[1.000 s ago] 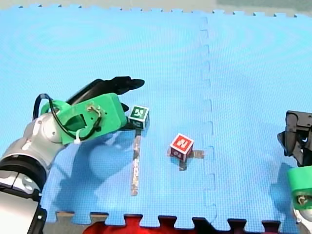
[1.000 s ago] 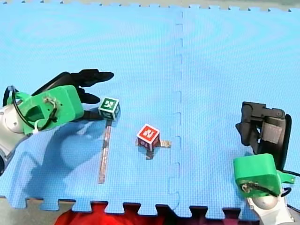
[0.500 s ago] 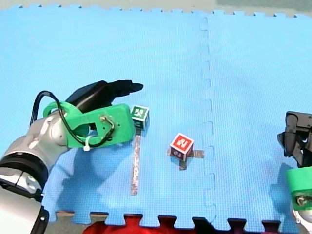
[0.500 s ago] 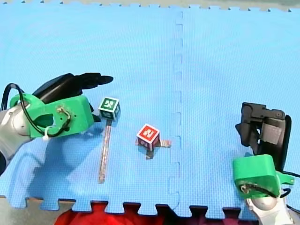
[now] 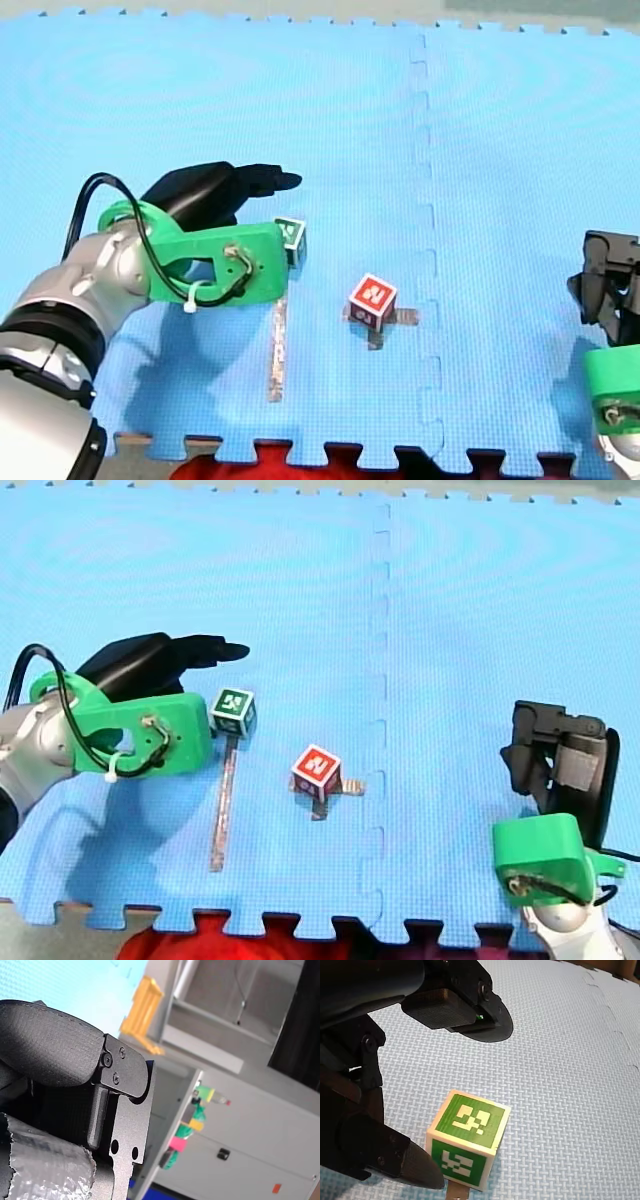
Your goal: Stack cube left
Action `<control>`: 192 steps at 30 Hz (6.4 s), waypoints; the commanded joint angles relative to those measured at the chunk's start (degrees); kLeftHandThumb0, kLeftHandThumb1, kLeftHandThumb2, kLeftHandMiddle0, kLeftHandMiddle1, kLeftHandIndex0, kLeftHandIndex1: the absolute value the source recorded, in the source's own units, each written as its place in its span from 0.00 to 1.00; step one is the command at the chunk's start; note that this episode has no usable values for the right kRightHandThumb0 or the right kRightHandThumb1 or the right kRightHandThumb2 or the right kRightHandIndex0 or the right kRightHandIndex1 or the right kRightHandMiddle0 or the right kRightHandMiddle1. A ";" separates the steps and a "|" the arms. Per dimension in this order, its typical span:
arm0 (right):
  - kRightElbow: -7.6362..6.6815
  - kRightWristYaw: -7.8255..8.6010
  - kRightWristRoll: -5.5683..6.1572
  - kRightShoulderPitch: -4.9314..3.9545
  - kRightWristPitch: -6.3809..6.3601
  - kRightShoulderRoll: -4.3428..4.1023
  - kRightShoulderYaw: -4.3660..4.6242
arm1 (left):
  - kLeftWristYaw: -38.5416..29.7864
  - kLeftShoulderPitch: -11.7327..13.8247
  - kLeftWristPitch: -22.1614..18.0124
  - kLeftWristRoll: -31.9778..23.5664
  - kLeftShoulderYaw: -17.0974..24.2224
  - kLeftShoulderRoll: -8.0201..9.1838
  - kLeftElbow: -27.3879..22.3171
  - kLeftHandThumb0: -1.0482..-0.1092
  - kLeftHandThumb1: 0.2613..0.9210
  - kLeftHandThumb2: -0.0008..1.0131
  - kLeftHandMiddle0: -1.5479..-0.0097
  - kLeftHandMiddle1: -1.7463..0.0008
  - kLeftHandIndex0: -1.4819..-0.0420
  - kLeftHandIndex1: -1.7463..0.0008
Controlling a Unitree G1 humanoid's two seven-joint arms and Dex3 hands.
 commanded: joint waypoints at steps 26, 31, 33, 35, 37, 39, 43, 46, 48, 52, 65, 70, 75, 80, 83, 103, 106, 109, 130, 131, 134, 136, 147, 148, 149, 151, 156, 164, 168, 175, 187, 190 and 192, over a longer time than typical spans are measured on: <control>-2.65 0.16 0.15 1.55 0.97 -0.28 -0.28 | -5.98 -0.86 5.94 -0.73 -0.47 -2.87 0.91 0.60 0.65 0.00 0.52 0.00 0.63 1.00; -3.83 -0.22 -0.29 2.32 1.16 -0.40 -0.31 | -6.24 -0.75 6.41 -0.56 -0.69 -2.93 0.78 0.59 0.65 0.00 0.51 0.00 0.62 0.99; -4.41 -0.55 -0.62 2.66 1.25 -0.49 -0.32 | -6.16 -0.72 6.68 -0.27 -1.04 -2.95 0.75 0.58 0.65 0.00 0.50 0.00 0.59 0.98; -4.93 -0.76 -0.85 3.02 1.25 -0.58 -0.33 | -5.93 -0.71 6.96 0.17 -1.57 -2.96 0.72 0.58 0.65 0.00 0.49 0.00 0.57 0.98; -5.48 -0.85 -0.98 3.41 1.24 -0.69 -0.37 | -5.56 -0.73 7.45 0.78 -2.26 -2.96 0.73 0.58 0.65 0.00 0.49 0.00 0.55 0.97; -5.83 -0.86 -1.05 3.72 1.25 -0.78 -0.39 | -5.02 -0.69 7.84 1.36 -2.87 -2.96 0.77 0.58 0.65 0.00 0.48 0.00 0.53 0.97; -6.11 -1.25 -1.59 4.08 1.29 -0.93 -0.31 | -3.52 -0.54 8.09 2.31 -3.80 -2.61 0.94 0.56 0.65 0.00 0.46 0.00 0.52 0.98; -6.16 -2.07 -2.48 4.27 1.20 -1.19 -0.18 | -2.43 -0.54 8.24 2.94 -4.43 -2.18 1.07 0.54 0.65 0.00 0.45 0.00 0.52 0.98; -6.13 -2.51 -2.90 4.41 1.09 -1.26 -0.11 | -2.21 -0.56 8.27 3.08 -4.66 -2.07 1.11 0.52 0.63 0.00 0.44 0.00 0.52 0.98; -6.12 -3.01 -3.26 4.59 0.90 -1.23 0.03 | -1.22 -0.51 8.38 3.36 -4.92 -2.07 1.14 0.51 0.66 0.01 0.40 0.00 0.37 0.94; -5.22 -3.71 -3.48 4.37 0.56 -0.76 0.52 | 3.00 0.42 5.30 3.19 -5.01 -1.29 1.23 0.57 0.88 0.02 0.37 0.00 0.14 0.89; -5.06 -4.64 -4.08 4.30 0.57 -0.81 0.86 | 3.03 0.57 4.67 3.06 -4.86 -1.15 1.25 0.55 0.90 0.02 0.37 0.00 0.14 0.90; -5.05 -5.58 -4.81 4.29 0.58 -0.93 1.18 | 3.21 0.73 4.02 3.02 -4.73 -0.94 1.23 0.51 0.93 0.02 0.37 0.00 0.13 0.90; -4.40 -6.18 -5.17 3.98 0.32 -1.04 1.50 | 3.71 0.72 3.60 3.15 -4.76 -0.75 1.22 0.49 0.95 0.02 0.37 0.00 0.11 0.89; -4.15 -6.30 -5.15 3.76 0.27 -1.06 1.63 | 3.72 0.68 3.05 2.97 -4.56 -0.58 1.21 0.49 0.96 0.02 0.37 0.00 0.11 0.89; 1.85 -2.97 -1.57 1.45 -1.52 -0.45 1.34 | 1.02 -0.30 -15.75 -5.82 3.08 4.54 -6.36 0.59 0.93 0.00 0.41 0.00 0.17 0.92; 2.11 -2.28 -1.05 1.30 -1.75 -0.45 1.18 | 0.75 -0.30 -15.62 -6.00 3.33 4.60 -6.69 0.60 0.92 0.00 0.42 0.00 0.17 0.92; 2.06 -1.74 -0.65 1.27 -1.86 -0.41 1.11 | 0.72 -0.11 -15.31 -6.42 3.81 4.45 -6.57 0.61 0.91 0.00 0.42 0.00 0.17 0.93; 2.32 -1.09 -0.23 0.51 -1.51 -0.09 0.94 | 1.80 0.97 -15.26 -1.40 -0.73 0.80 -9.22 0.63 0.89 0.00 0.44 0.00 0.16 0.95; 2.24 -1.13 -0.25 0.49 -1.48 -0.09 0.92 | 1.70 1.16 -15.48 -1.18 -1.00 0.69 -9.13 0.63 0.89 0.00 0.45 0.00 0.16 0.95; 1.87 -1.26 -0.31 0.59 -1.48 -0.08 0.87 | 1.04 1.53 -15.19 -1.04 -1.44 0.05 -8.60 0.64 0.89 0.00 0.45 0.00 0.16 0.96; 1.62 -1.35 -0.38 0.71 -1.46 -0.08 0.86 | 0.93 1.63 -14.98 -0.90 -1.71 -0.22 -8.52 0.65 0.89 0.00 0.45 0.00 0.16 0.96; 0.50 -1.47 -0.37 1.10 -0.91 0.13 0.74 | -2.05 1.97 -13.46 0.22 -3.59 -0.25 -10.04 0.63 0.92 0.01 0.45 0.00 0.17 0.98; 0.45 -1.50 -0.38 1.11 -0.81 0.17 0.73 | -2.39 2.06 -13.36 0.26 -3.72 -0.20 -10.39 0.62 0.92 0.01 0.45 0.01 0.17 0.98; 0.37 -1.62 -0.45 1.14 -0.61 0.19 0.73 | -2.74 2.15 -13.30 0.27 -3.82 -0.15 -10.69 0.62 0.92 0.00 0.45 0.02 0.17 0.98; 0.09 -1.79 -0.58 1.24 -0.15 0.21 0.72 | -3.79 2.22 -13.10 0.16 -3.97 -0.10 -11.04 0.62 0.92 0.00 0.44 0.06 0.17 0.99; -0.73 -2.05 -0.79 1.52 0.52 0.35 0.83 | -5.80 2.32 -12.06 -0.03 -4.08 -0.07 -11.42 0.62 0.92 0.00 0.42 0.16 0.17 1.00; -0.26 -2.77 -1.23 1.27 0.47 0.47 0.98 | -5.64 2.28 -11.76 -0.22 -3.94 -0.24 -11.74 0.62 0.92 0.00 0.39 0.27 0.18 1.00; 0.30 -3.32 -1.16 0.92 0.66 0.53 0.90 | -5.95 1.91 -11.67 -0.56 -3.86 -0.64 -11.89 0.62 0.92 0.00 0.38 0.27 0.18 1.00; 0.80 -5.19 -1.88 0.44 1.55 0.56 1.11 | -6.42 1.95 -11.96 -0.82 -3.99 -1.10 -12.24 0.61 0.92 0.00 0.38 0.27 0.18 1.00; 0.93 -5.98 -2.07 0.22 1.95 0.56 1.25 | -7.65 1.72 -11.01 -1.27 -3.75 -1.79 -13.48 0.60 0.91 0.00 0.40 0.25 0.20 1.00; 0.71 -6.14 -2.15 0.25 2.11 0.56 1.28 | -7.59 1.57 -10.57 -0.88 -3.99 -1.67 -13.92 0.60 0.92 0.00 0.40 0.29 0.21 1.00; 0.42 -6.13 -2.16 0.36 2.22 0.53 1.27 | -7.57 1.57 -10.28 -0.66 -4.14 -1.63 -14.20 0.60 0.92 0.00 0.40 0.31 0.21 1.00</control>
